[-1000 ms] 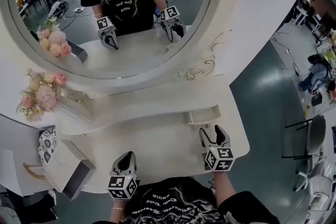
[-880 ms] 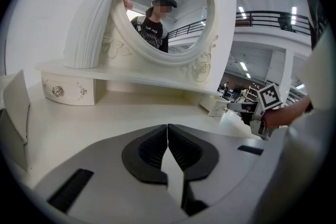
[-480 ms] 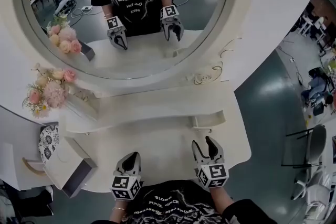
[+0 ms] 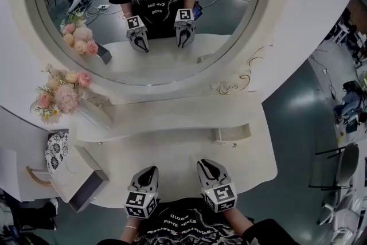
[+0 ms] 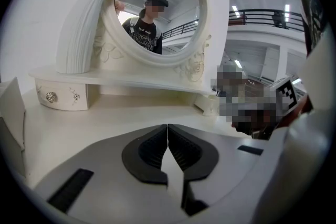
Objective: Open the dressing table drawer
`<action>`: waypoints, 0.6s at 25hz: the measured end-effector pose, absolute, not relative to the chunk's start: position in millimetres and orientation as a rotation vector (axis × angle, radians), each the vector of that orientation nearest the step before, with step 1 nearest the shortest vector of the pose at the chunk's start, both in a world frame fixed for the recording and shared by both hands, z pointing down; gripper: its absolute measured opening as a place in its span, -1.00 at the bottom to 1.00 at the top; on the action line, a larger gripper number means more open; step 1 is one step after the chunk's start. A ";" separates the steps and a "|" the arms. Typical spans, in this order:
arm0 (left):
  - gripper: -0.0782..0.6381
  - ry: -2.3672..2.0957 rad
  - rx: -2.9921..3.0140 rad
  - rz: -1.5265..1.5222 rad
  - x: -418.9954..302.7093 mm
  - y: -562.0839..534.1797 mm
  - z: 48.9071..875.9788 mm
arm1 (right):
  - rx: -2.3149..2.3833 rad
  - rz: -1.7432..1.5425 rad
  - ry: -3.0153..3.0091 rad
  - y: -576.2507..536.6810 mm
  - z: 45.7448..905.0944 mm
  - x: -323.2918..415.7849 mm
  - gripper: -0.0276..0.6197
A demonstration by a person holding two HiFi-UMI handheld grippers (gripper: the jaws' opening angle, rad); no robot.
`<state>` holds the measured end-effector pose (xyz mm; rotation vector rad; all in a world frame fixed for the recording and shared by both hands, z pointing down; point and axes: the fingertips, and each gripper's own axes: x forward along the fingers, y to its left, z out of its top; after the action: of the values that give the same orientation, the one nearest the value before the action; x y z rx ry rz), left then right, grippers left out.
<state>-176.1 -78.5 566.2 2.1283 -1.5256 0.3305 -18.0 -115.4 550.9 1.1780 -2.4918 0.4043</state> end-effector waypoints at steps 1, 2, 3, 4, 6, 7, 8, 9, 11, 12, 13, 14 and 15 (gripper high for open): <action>-0.73 -1.526 2.128 0.330 -176.2 -78.0 566.1 | 1.165 0.405 -2.496 -115.3 551.6 -21.3 -0.76; -0.73 -1.525 2.128 0.330 -176.0 -77.5 566.0 | 1.153 0.407 -2.496 -114.8 552.9 -24.0 -0.79; -0.73 -1.523 2.129 0.330 -175.6 -77.0 566.1 | 1.143 0.409 -2.494 -114.1 554.6 -26.1 -0.80; -0.73 -1.520 2.130 0.332 -174.8 -76.6 566.1 | 1.134 0.409 -2.490 -113.4 556.4 -27.6 -0.82; -0.73 -1.514 2.134 0.337 -173.2 -76.1 566.5 | 1.117 0.407 -2.482 -112.6 559.6 -29.9 -0.86; -0.73 -1.511 2.136 0.340 -172.2 -75.9 566.8 | 1.109 0.405 -2.480 -112.4 560.7 -30.9 -0.87; -0.73 -1.507 2.137 0.343 -171.3 -75.6 567.3 | 1.101 0.404 -2.479 -112.1 561.8 -31.6 -0.87; -0.73 -1.502 2.137 0.345 -170.3 -75.4 567.8 | 1.094 0.404 -2.478 -111.7 562.8 -32.2 -0.88; -0.73 -1.495 2.139 0.349 -168.8 -75.4 568.2 | 1.082 0.404 -2.472 -110.9 564.8 -33.1 -0.88; -0.73 -1.492 2.141 0.350 -168.4 -75.6 568.2 | 1.076 0.404 -2.470 -110.6 565.7 -33.8 -0.88; -0.73 -1.489 2.144 0.351 -168.0 -75.7 568.1 | 1.071 0.403 -2.468 -110.3 566.4 -34.6 -0.88; -0.73 -1.486 2.146 0.353 -167.5 -75.8 568.2 | 1.065 0.401 -2.468 -110.0 567.0 -35.5 -0.88; -0.73 -1.483 2.149 0.354 -167.0 -75.9 568.3 | 1.061 0.398 -2.468 -109.7 567.2 -36.3 -0.88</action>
<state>-167.0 -75.9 568.3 2.1487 -1.4835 0.3542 -36.3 -109.7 567.2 1.0606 -2.4681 0.3979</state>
